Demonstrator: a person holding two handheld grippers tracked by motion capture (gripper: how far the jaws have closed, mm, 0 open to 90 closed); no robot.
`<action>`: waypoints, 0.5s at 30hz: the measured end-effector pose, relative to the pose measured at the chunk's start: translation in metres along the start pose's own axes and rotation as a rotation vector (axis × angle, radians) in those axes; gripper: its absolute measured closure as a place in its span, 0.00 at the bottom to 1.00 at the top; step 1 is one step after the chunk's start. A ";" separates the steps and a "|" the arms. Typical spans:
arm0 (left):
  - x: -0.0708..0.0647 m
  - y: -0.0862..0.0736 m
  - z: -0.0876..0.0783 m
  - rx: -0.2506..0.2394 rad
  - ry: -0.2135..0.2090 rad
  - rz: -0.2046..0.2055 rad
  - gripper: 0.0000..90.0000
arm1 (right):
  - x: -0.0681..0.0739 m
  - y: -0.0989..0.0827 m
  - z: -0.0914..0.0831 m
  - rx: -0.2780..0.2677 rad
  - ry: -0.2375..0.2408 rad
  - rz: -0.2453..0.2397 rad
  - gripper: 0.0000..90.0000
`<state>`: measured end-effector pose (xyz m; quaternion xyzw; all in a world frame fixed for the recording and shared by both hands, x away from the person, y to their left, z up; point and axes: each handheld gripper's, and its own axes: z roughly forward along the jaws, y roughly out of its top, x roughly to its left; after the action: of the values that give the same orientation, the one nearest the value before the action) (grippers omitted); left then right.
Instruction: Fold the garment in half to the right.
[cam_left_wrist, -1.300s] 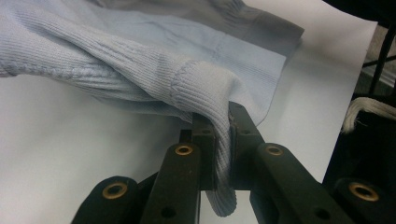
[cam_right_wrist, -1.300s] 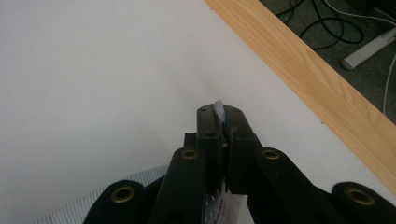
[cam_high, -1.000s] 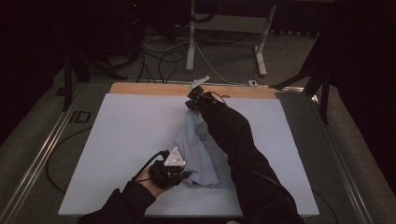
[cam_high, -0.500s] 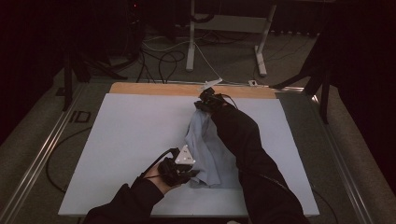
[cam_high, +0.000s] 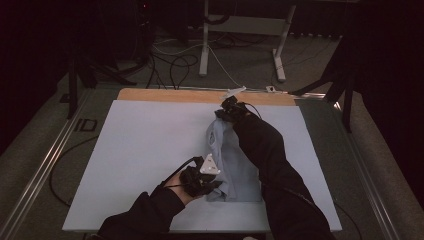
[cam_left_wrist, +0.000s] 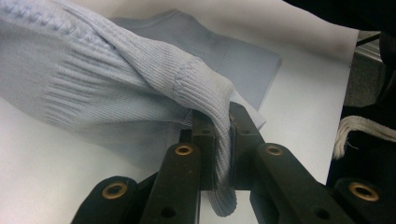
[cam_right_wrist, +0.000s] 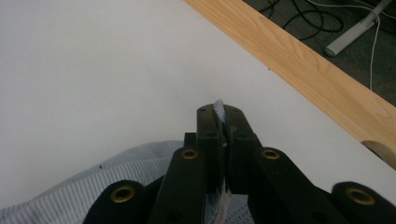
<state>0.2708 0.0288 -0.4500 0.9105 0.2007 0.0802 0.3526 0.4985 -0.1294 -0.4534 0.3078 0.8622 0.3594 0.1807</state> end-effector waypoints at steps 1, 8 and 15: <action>0.000 0.001 0.001 0.007 -0.003 0.008 0.95 | -0.001 -0.001 0.000 -0.002 0.000 0.004 0.97; -0.001 0.006 0.006 0.011 -0.004 0.019 0.94 | -0.008 -0.008 -0.001 -0.003 -0.005 0.018 0.97; -0.005 0.012 0.018 0.007 -0.018 0.032 0.94 | -0.016 -0.018 0.001 0.000 -0.003 0.055 0.97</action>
<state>0.2751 0.0080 -0.4554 0.9155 0.1834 0.0769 0.3498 0.5038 -0.1493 -0.4657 0.3320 0.8532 0.3637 0.1720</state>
